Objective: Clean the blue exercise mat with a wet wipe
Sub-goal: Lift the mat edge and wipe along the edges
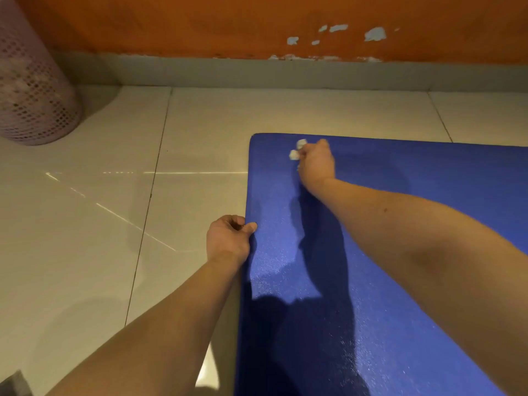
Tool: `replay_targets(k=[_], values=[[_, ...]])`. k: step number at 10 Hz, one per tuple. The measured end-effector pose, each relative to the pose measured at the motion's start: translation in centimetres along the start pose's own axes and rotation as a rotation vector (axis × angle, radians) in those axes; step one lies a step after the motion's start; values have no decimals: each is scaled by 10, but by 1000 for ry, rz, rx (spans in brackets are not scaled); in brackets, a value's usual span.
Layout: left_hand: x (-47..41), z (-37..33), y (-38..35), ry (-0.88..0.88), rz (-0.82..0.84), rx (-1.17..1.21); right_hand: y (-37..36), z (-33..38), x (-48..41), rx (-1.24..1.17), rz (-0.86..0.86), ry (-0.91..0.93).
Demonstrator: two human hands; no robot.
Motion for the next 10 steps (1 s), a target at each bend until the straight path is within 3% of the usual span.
replay_targets(k=[1, 2, 3, 4, 5, 6, 8, 10], values=[[-5, 0, 1, 15, 10, 6, -1, 3, -12, 24, -31, -98], [-10, 2, 0, 26, 17, -39, -24, 53, 16, -445, -48, -150], [-12, -1, 1, 17, 26, -90, -51, 91, 16, -312, 156, 94], [-12, -3, 1, 26, 33, -95, -38, 59, -12, -331, 46, 48], [-11, -2, -1, 51, 35, -78, -18, 27, -45, -252, -5, -138], [-13, -2, -2, 72, 38, -77, -24, 41, -70, -54, 5, -75], [-13, -3, 2, 112, 42, -59, -48, 100, -65, 9, 124, 126], [7, 0, 11, 98, 16, -85, -51, 114, -10, 104, 227, 261]])
Point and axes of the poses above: each hand's wrist, its own x-axis away from the middle knuckle, its own y-axis out of the back of the hand, z = x × y, the point moved 7 cm from there along -x, towards the middle knuckle, and after that the axes turned 4 degrees about -x, right-handed, at the moved point
